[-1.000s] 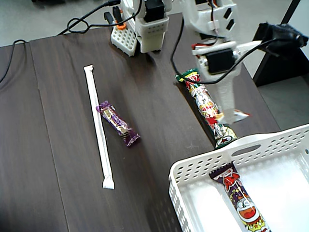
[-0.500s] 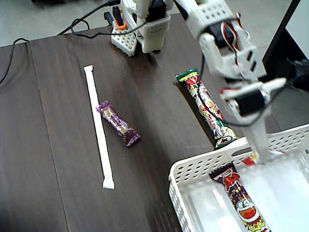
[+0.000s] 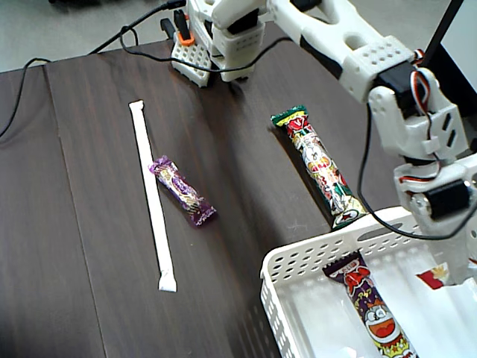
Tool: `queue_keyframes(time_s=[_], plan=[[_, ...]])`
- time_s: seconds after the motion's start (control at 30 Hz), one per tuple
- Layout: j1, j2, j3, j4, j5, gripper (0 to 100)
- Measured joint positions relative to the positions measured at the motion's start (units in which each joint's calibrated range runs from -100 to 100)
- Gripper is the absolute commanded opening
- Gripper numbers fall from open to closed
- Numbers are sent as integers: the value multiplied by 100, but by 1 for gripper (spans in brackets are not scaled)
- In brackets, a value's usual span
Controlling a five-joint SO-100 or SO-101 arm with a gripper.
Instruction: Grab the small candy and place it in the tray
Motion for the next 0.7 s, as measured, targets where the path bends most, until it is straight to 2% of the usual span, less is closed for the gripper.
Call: queue_keyframes(time_s=[0.2,0.5,0.7], plan=[[-52,718,-1156,418,0,3],[-52,926,-1485,990,0,24],[-52,926,-1485,1399,-10,26]])
